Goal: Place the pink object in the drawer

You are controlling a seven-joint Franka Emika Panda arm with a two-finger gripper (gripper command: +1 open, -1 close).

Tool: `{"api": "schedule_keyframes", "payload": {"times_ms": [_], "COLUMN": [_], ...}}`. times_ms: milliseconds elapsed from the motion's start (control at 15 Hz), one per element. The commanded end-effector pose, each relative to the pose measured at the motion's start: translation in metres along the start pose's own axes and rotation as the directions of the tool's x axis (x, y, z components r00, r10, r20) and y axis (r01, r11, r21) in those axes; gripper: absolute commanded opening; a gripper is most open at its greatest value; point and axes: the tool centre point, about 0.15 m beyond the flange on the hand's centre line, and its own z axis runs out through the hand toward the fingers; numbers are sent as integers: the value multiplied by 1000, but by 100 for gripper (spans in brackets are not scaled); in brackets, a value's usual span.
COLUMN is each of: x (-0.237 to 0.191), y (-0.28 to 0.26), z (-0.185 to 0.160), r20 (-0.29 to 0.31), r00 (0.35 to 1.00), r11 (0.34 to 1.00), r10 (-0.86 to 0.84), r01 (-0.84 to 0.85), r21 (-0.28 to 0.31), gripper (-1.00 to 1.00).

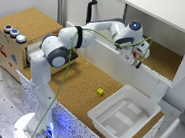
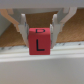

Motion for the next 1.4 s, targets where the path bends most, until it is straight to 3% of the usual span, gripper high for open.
{"api": "schedule_keyframes", "payload": {"times_ms": [0,467,800,1000,1333], "x": [-58,-90,-93,-103,-124], "y": [-67,-145,-216,-267,-342], "z": [0,14,23,26,33], "r20": [-10,64,84,67,52], "r00": [992,959,907,840,723], "r11": [991,961,905,829,702], "r10": [-126,-275,-414,-538,-689], "r01": [125,273,399,513,648], "r21": [-48,36,147,222,297], "gripper": [-100,-100,-100,-100,-100]}}
